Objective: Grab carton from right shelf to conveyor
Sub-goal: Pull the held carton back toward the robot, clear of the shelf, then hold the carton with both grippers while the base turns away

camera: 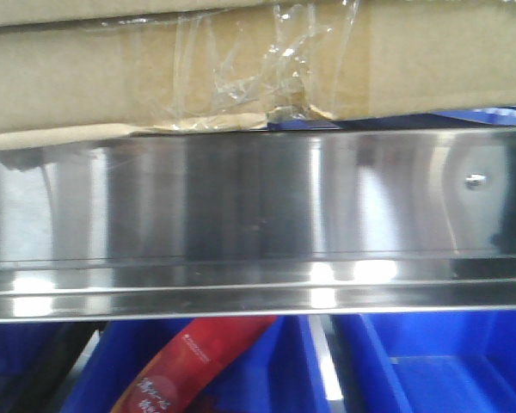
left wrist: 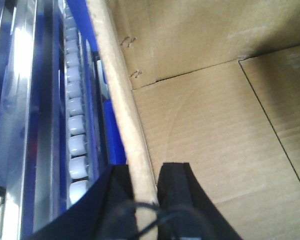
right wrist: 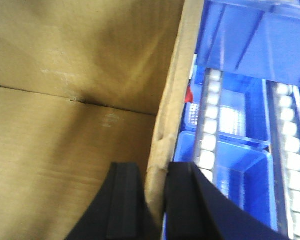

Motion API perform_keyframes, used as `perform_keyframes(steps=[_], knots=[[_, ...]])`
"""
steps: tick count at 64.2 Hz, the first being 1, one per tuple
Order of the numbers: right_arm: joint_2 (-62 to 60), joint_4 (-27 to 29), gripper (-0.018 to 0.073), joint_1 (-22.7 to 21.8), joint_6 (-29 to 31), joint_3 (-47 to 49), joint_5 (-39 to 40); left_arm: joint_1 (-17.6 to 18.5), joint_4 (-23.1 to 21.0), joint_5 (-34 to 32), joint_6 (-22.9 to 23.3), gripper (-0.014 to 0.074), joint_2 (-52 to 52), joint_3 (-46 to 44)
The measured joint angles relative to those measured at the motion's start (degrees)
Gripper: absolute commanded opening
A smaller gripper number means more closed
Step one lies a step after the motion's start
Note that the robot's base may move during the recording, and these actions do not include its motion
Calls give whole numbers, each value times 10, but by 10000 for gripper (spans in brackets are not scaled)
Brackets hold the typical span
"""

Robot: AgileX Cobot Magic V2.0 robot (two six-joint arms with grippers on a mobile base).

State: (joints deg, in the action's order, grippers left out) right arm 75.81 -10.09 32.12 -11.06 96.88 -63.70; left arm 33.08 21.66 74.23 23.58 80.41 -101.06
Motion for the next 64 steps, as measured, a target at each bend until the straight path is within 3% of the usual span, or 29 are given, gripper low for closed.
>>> perform_keyframes(steps=[64], knots=[[0, -6, -68, 0, 0, 0, 8, 0, 2, -15, 0, -20, -1, 0]])
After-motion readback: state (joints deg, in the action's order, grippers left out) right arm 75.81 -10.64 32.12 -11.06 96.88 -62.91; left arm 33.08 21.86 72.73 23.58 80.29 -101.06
